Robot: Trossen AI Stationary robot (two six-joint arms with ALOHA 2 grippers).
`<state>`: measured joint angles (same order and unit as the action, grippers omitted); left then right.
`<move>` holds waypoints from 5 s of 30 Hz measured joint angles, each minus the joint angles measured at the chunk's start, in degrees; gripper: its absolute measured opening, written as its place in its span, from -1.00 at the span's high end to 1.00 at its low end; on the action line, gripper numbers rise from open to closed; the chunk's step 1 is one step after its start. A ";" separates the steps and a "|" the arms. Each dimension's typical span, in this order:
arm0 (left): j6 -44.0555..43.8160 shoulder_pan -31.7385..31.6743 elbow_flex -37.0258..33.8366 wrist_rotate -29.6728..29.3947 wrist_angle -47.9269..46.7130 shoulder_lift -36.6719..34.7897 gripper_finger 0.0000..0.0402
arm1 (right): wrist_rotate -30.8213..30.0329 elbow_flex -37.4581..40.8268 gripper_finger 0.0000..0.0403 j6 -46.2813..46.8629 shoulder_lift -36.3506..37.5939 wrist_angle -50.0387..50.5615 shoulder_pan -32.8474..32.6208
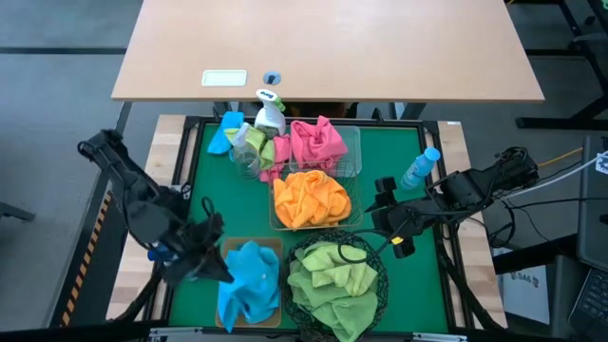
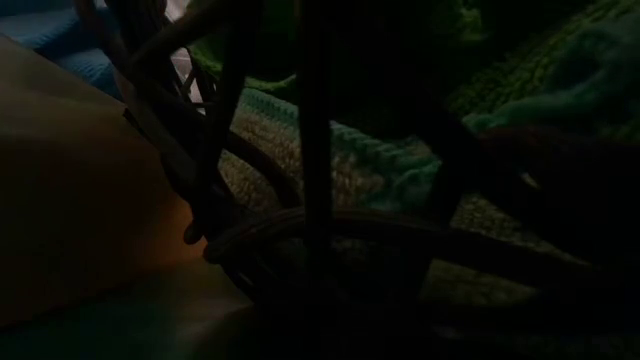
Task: Sort microfiber towel by color & place in baskets
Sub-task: Put the blue microfiber towel into the orange bin, then put the green microfiber towel into the black wire basket
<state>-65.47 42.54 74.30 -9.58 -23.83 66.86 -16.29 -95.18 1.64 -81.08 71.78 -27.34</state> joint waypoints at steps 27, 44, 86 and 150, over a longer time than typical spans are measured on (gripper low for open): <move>0.00 0.09 -0.07 0.01 -21.11 24.38 0.77 | 0.48 0.00 -0.10 -0.02 0.00 -0.12 -0.01; 4.69 -8.79 -0.07 17.33 -21.18 24.24 0.14 | 0.48 0.00 -0.10 -0.43 0.00 0.34 0.01; 7.67 -54.33 -0.07 -18.29 -42.26 -17.32 0.15 | 20.47 30.16 -0.10 -10.94 13.74 -31.78 26.65; 28.01 -104.99 -0.07 13.22 -36.38 35.34 0.15 | 20.46 30.14 -0.10 -13.98 11.08 -32.19 26.63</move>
<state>-37.46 -62.45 74.24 3.64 -60.20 102.20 4.16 -65.04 -12.34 -70.00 39.59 -0.71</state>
